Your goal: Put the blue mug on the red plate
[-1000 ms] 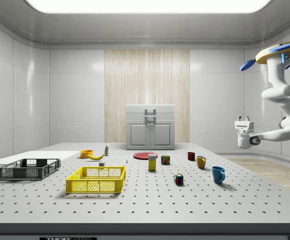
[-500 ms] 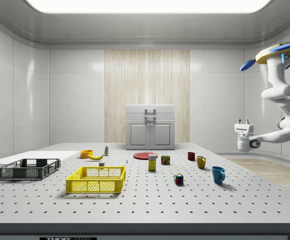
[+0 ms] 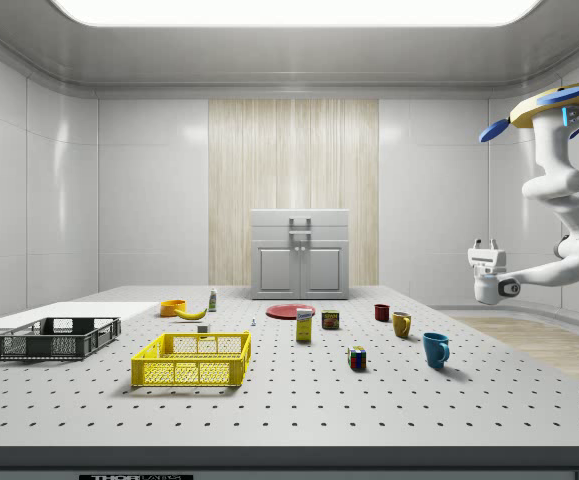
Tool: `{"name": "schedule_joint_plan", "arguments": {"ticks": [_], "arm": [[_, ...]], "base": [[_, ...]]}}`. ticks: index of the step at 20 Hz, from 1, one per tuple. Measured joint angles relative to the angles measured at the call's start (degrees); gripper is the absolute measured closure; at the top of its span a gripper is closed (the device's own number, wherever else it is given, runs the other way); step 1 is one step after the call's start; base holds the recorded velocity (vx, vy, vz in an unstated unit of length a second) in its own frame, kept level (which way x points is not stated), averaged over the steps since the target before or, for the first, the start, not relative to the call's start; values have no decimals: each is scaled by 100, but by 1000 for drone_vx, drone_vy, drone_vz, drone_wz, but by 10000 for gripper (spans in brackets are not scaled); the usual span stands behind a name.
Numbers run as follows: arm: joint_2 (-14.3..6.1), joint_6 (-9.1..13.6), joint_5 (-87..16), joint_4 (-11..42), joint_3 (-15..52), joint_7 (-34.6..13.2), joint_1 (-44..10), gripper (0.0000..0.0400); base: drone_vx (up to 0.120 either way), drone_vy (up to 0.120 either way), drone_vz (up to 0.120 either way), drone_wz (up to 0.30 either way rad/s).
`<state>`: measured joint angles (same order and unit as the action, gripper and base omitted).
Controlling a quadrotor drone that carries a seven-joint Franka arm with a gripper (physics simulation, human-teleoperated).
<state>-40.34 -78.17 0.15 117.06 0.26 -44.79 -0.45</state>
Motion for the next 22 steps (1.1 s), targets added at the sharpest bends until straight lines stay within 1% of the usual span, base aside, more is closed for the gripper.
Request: {"name": "schedule_joint_plan", "arguments": {"ticks": [17,18,22], "arm": [[-48,-70,-36,44,31,-1,-15,0],[-51,-74,-43,47,37,-2,-17,0],[-64,-91,-90,59,71,-8,-28,0]], "base": [[0,0,0,0],[40,40,0,0],[120,120,0,0]]}}
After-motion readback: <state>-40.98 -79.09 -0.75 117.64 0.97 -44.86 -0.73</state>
